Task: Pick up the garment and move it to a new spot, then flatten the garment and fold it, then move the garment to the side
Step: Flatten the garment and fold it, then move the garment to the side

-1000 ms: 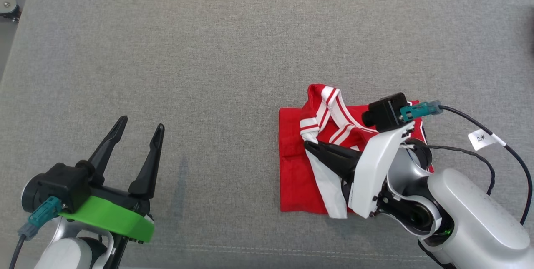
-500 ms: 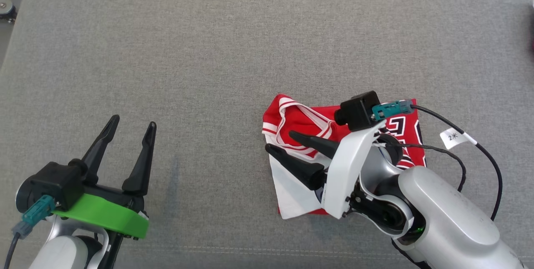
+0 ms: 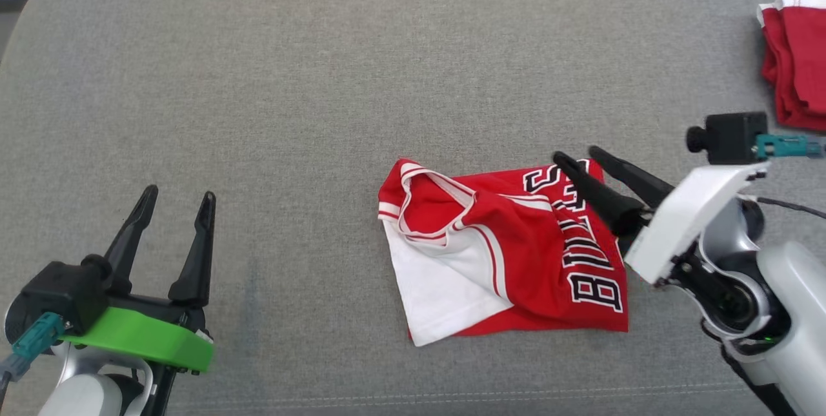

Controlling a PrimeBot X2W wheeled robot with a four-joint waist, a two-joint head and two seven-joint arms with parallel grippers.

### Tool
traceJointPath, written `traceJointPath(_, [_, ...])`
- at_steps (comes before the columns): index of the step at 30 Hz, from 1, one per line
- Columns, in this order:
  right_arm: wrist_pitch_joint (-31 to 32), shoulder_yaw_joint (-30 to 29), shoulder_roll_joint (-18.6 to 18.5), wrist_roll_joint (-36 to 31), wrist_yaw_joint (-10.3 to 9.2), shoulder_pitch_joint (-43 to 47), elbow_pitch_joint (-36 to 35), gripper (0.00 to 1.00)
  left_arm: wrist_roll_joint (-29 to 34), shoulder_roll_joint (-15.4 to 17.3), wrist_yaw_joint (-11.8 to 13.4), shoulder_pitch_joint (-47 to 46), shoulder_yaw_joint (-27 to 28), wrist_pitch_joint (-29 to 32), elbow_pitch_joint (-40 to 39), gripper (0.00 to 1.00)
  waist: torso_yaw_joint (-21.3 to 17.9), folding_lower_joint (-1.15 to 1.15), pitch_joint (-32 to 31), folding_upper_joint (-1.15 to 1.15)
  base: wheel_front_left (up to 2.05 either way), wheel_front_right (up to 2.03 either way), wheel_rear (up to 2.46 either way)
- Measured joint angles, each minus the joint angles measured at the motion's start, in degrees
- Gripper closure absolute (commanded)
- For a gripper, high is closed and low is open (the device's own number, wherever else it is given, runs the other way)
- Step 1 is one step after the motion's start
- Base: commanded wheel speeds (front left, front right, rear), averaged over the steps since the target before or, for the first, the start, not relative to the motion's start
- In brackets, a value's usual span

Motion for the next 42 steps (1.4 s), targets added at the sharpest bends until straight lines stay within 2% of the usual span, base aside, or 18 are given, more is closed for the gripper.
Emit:
traceJointPath(4, [0.9,-3.6,-4.9,1.1,-0.53,5.1,3.0,0.00,-0.3,-0.2,0.0,1.5,-0.1,-0.1,-0.6,0.00,-1.4,0.00,-1.1,0.00,0.00,0.00,0.00])
traceJointPath(9, [1.1,-7.3,-7.4,3.5,-0.86,10.0,6.6,0.00,-0.3,-0.4,0.0,1.6,-0.9,-0.1,-1.7,0.00,-2.7,0.00,-1.7,0.00,0.00,0.00,0.00])
traceJointPath(19, [1.6,-8.3,-7.3,6.5,-0.58,11.4,11.0,0.00,-0.3,-1.0,0.0,1.5,-2.3,-0.1,-2.5,0.00,-0.5,0.00,-0.7,0.00,0.00,0.00,0.00])
traceJointPath(36, [5.3,-5.5,-7.1,7.3,2.91,6.7,17.2,0.00,-0.3,-1.3,0.0,0.9,-2.7,0.1,-2.1,0.00,4.3,0.00,0.0,0.00,0.00,0.00,0.00])
traceJointPath(37, [6.0,-5.1,-7.1,7.3,3.27,6.5,17.6,0.03,-0.3,-1.4,0.0,0.8,-2.8,0.1,-2.0,0.00,4.7,0.00,-0.1,0.00,0.00,0.00,0.00])
traceJointPath(38, [6.4,-4.7,-7.1,7.3,3.52,6.4,17.9,0.41,-0.3,-1.4,0.0,0.8,-2.8,0.1,-1.9,0.00,4.8,0.00,-0.1,0.00,0.00,0.00,0.00])
traceJointPath(39, [6.6,-4.5,-7.1,7.4,3.82,6.3,18.2,0.60,-0.3,-1.4,-0.1,0.8,-2.8,0.1,-1.7,0.00,5.0,0.00,-0.2,0.00,0.00,0.00,0.00])
traceJointPath(40, [7.1,-4.3,-7.1,7.5,4.04,6.3,18.2,0.84,-0.3,-1.4,0.0,0.8,-2.8,0.1,-1.7,0.00,5.1,0.00,-0.2,0.00,0.00,0.00,0.00])
traceJointPath(41, [7.4,-4.3,-7.2,7.7,4.25,6.2,18.2,1.00,-0.3,-1.4,0.0,0.8,-2.7,0.0,-1.7,0.00,5.3,0.00,-0.3,0.00,0.00,0.00,0.00])
traceJointPath(42, [7.9,-4.1,-7.3,7.9,4.46,6.0,18.3,1.00,-0.3,-1.4,0.0,0.8,-2.7,0.0,-1.7,0.00,5.4,0.00,-0.2,0.00,0.00,0.00,0.00])
